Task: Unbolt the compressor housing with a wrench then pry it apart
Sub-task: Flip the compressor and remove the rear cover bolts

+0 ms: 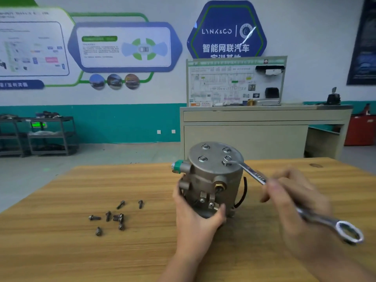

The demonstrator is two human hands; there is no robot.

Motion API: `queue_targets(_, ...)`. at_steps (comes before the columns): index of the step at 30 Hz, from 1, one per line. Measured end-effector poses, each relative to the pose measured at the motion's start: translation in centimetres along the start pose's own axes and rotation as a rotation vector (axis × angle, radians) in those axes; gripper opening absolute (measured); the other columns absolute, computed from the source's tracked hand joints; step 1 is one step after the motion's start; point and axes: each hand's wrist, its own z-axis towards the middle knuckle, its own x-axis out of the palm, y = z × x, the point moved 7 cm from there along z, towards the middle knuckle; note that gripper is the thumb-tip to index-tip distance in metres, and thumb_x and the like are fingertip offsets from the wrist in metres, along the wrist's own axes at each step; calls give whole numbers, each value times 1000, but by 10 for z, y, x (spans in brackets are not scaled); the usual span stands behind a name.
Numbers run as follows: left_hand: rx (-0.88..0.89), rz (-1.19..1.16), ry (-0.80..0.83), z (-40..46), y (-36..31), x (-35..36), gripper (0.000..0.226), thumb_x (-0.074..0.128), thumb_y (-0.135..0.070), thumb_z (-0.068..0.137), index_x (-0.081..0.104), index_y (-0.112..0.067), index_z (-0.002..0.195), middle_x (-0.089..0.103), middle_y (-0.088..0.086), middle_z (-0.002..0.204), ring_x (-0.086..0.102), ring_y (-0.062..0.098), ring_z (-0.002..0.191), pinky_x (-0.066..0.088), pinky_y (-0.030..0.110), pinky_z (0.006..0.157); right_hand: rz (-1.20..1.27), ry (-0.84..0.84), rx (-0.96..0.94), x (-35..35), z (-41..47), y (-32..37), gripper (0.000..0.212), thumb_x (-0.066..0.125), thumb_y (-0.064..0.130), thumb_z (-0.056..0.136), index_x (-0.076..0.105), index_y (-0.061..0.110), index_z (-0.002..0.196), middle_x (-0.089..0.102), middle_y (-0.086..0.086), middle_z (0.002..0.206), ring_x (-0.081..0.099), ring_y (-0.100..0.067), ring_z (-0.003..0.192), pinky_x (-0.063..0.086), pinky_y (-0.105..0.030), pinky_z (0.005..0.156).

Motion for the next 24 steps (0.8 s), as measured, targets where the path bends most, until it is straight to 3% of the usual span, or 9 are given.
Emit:
queue_targets(2,0,3,21,0,0,-1,104,81,-56,48,13,-63,127,36,-40,126,37,-18,121,30,3,94,338,-229,381,-17,-2,-47,36,50,44,92,71,25,70,58,6,63,53,-12,61,44,-20,59)
queue_targets(4,14,-1,15,0,-1,-1,102,80,-54,47,11,-69,121,35,-38,126,36,-20,120,28,-2,92,504,-308,719,-12,5,-94,35,49,37,94,69,18,72,53,4,52,49,-12,50,42,-22,47)
queue_targets(7,34,-14,7,-2,-5,-1,100,80,-51,46,14,-69,120,39,-30,129,39,-18,118,28,-4,91,362,-207,1019,1,43,-143,26,53,26,95,52,15,71,42,2,48,36,-9,36,27,-20,35)
queue_targets(9,39,-19,12,-2,-5,0,101,81,-51,45,15,-69,120,41,-27,131,41,-14,120,31,-1,92,164,-9,1073,17,76,-156,22,63,30,90,58,13,77,42,2,49,33,-6,32,23,-17,33)
queue_targets(12,64,-40,4,-1,-7,2,100,82,-49,43,19,-68,120,42,-30,127,42,-16,118,31,-2,89,-180,318,953,55,120,-145,29,67,32,88,69,3,90,47,1,52,36,-9,38,26,-17,34)
queue_targets(17,54,-36,-33,0,-6,3,104,81,-50,37,21,-57,122,40,-29,127,41,-24,112,30,-5,85,-617,709,399,145,141,-58,25,58,32,93,66,9,98,49,0,64,50,-16,58,37,-26,51)
queue_targets(20,55,-30,-44,2,-5,3,112,82,-48,35,22,-49,129,44,-22,128,43,-21,113,33,-1,90,-724,688,21,150,105,1,20,54,36,92,66,22,96,55,-1,72,59,-24,76,37,-30,61)
queue_targets(22,93,-15,-30,4,-5,4,112,82,-44,39,28,-28,136,49,-12,129,47,-15,116,36,4,92,-675,535,-190,125,71,35,29,52,47,89,66,24,80,60,3,68,58,-19,67,32,-28,57)
queue_targets(24,103,-26,-22,5,-5,5,103,82,-40,45,31,-26,133,52,-4,130,52,-5,118,41,13,96,-534,435,-259,89,40,48,42,48,55,91,59,23,65,49,8,57,48,-13,55,25,-25,56)
